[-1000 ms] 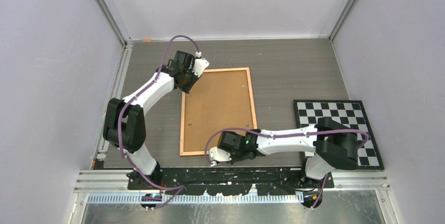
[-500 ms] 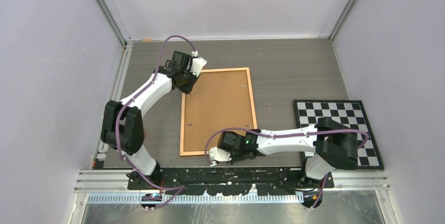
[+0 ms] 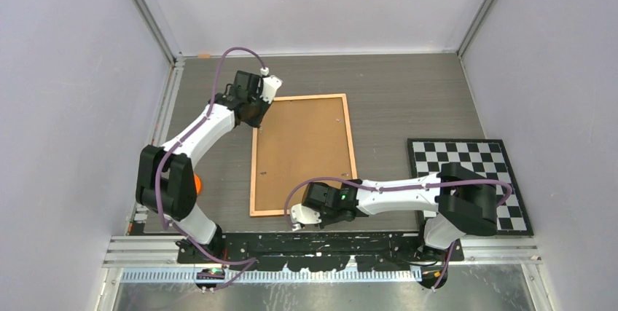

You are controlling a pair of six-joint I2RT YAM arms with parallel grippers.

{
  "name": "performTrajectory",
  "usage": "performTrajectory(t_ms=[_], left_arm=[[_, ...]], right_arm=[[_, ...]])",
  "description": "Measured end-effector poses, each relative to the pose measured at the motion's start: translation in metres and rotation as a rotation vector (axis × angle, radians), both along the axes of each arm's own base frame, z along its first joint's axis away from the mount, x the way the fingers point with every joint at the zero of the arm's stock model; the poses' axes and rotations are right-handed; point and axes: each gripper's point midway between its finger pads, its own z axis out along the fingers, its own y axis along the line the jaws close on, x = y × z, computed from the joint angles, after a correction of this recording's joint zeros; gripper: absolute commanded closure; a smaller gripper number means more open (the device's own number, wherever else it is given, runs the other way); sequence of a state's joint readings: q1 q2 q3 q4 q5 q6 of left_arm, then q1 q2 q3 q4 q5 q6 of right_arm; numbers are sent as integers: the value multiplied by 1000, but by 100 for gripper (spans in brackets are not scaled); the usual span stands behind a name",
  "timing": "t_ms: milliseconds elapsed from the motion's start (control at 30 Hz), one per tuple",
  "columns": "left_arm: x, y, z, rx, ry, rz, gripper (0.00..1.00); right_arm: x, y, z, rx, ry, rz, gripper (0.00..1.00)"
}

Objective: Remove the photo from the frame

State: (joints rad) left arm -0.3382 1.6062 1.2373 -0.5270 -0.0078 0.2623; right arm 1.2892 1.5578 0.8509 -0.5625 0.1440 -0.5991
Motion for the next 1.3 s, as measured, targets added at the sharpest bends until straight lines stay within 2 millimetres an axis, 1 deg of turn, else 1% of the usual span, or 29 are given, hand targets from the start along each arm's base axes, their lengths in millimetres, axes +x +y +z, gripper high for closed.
performTrajectory(t_ms=[100,300,467,1300], left_arm=[[1,2,-1,12,0,5,100],[1,4,-11,32,20,8,100],[-2,5,-17,39,36,4,100],[-3,-4,-17,1,50,-30,100]], right_arm=[[0,0,0,0,0,0,73],[0,0,0,0,0,0,73],[0,0,0,0,0,0,73],[0,0,0,0,0,0,73]])
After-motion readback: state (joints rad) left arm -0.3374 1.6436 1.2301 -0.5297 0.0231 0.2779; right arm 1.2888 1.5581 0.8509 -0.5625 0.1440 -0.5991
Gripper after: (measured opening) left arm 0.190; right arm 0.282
